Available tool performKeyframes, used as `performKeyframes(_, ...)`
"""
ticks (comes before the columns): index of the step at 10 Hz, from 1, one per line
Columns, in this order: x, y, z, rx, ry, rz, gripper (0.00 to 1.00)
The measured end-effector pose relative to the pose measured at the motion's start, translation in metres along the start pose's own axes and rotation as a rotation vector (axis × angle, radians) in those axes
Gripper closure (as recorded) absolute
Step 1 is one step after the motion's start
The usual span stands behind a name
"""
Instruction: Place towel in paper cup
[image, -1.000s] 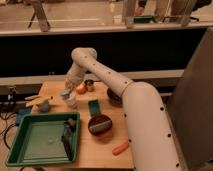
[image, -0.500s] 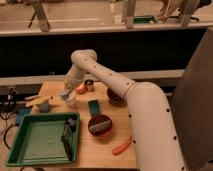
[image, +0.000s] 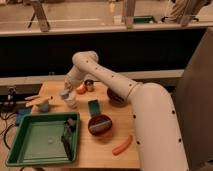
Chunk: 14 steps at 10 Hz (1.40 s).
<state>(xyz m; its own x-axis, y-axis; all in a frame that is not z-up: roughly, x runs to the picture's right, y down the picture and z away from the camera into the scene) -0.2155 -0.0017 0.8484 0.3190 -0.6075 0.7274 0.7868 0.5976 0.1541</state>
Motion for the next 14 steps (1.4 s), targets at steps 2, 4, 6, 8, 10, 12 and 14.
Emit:
performKeyframes(2, 0.002, 0.0, 0.001, 0.008, 0.007, -0.008, 1.0)
performKeyframes(4, 0.004, 0.003, 0.003, 0.013, 0.017, -0.018, 1.0)
performKeyframes(6, 0.007, 0.005, 0.006, 0.015, 0.021, -0.024, 0.99)
performKeyframes(8, 0.01, 0.007, 0.009, 0.017, 0.023, -0.026, 0.81)
performKeyframes(10, 0.013, 0.008, 0.012, 0.023, 0.026, -0.029, 0.62)
performKeyframes(12, 0.015, 0.008, 0.013, 0.029, 0.029, -0.031, 0.42)
performKeyframes(14, 0.015, 0.008, 0.014, 0.033, 0.031, -0.033, 0.24)
